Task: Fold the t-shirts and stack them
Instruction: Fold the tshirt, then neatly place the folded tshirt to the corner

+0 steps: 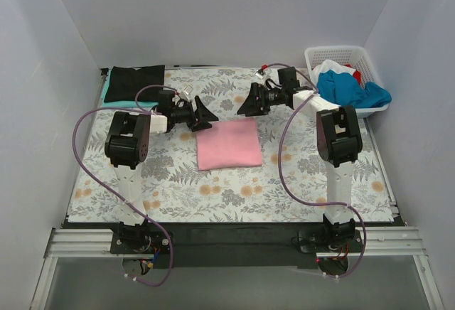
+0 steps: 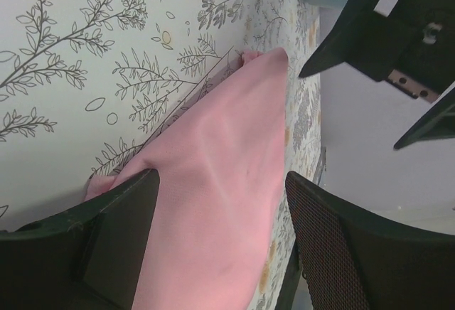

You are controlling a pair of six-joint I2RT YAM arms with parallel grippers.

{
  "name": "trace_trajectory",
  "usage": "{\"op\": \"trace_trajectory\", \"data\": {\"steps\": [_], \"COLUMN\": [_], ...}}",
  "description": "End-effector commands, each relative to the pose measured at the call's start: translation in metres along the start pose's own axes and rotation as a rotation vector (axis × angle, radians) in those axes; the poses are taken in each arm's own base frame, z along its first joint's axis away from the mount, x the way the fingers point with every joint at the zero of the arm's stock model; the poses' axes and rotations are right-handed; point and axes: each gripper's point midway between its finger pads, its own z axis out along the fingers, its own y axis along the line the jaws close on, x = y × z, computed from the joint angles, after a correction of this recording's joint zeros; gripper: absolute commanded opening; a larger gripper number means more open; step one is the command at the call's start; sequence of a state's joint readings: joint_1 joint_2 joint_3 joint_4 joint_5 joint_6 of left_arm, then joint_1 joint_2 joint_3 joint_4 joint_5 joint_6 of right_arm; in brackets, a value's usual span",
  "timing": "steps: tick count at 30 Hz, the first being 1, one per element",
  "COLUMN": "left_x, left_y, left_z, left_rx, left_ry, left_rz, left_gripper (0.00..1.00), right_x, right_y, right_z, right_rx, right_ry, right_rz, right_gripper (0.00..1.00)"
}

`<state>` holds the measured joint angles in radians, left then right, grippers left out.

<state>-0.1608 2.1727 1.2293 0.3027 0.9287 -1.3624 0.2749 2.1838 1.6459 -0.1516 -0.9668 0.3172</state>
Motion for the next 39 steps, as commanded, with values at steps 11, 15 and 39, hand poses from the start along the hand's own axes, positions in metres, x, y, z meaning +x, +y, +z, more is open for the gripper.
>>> {"op": "trace_trajectory", "data": {"steps": [11,15,39], "left_x": [-0.001,-0.005,0.040], "left_y": [0.026,0.008,0.008], "left_z": [-0.001,-0.015,-0.171], "left_rx": [-0.070,-0.004,-0.468], "left_ry": [0.000,-0.015,-0.226], "left_rz": [-0.021,-0.037,-0.241], "left_gripper": [0.71,0.77,0.87], "right_x": [0.056,0.054,0.097], "right_y": [-0.096,-0.103,0.101], "right_z": [0.002,-0.003,0.048], "right_rx": [0.140,0.155,0.312], "right_ry": [0.029,0.022,0.298], "right_rz": [0.204,0.186,-0.866], "right_gripper": [0.91,0.90,0.62]}}
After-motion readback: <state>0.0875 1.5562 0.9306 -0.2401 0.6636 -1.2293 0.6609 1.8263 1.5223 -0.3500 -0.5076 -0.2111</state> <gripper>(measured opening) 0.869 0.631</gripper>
